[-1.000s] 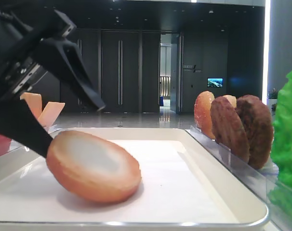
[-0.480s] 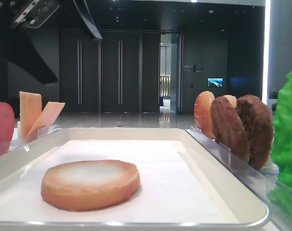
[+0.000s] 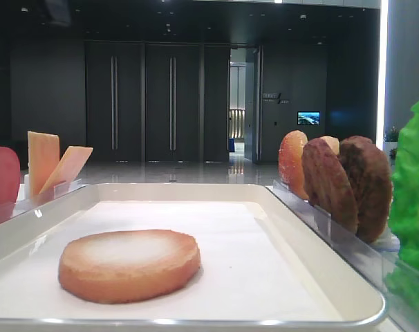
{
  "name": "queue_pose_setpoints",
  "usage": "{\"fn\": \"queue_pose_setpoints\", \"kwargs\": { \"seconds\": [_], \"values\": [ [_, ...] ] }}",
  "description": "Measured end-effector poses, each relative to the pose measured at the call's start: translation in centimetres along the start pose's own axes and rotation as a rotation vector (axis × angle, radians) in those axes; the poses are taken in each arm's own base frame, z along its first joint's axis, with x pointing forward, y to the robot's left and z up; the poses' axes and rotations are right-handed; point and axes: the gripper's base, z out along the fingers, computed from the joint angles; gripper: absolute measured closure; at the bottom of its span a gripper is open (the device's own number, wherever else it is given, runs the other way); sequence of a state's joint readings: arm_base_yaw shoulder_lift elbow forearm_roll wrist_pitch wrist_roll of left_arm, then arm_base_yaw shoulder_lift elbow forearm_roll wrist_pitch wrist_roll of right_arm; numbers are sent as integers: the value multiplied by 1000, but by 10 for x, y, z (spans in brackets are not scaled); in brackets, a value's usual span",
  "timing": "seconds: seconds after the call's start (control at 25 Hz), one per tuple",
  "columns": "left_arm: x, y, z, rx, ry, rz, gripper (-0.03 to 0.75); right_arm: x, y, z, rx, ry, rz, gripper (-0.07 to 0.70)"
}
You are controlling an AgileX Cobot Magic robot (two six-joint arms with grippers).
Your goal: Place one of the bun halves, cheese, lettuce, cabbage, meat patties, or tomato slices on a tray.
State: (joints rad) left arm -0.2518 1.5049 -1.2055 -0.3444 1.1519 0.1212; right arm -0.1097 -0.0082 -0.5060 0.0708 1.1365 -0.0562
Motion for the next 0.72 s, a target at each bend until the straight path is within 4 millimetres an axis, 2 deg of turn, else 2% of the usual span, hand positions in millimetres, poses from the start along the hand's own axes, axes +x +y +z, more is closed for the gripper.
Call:
{"fn": "queue_pose_setpoints", "kwargs": {
  "seconds": [0.28, 0.4, 0.6, 0.72],
  "values": [
    [18, 51, -40, -277, -21, -67, 97, 0, 0, 0, 0, 0, 0, 93],
    [24, 65, -54, -405, -41, -102, 97, 0, 0, 0, 0, 0, 0, 93],
    [40, 68, -69, -507, -76, -132, 97, 0, 0, 0, 0, 0, 0, 93],
    [61, 66, -67, -513, -70, -147, 97, 0, 0, 0, 0, 0, 0, 93]
  ]
}}
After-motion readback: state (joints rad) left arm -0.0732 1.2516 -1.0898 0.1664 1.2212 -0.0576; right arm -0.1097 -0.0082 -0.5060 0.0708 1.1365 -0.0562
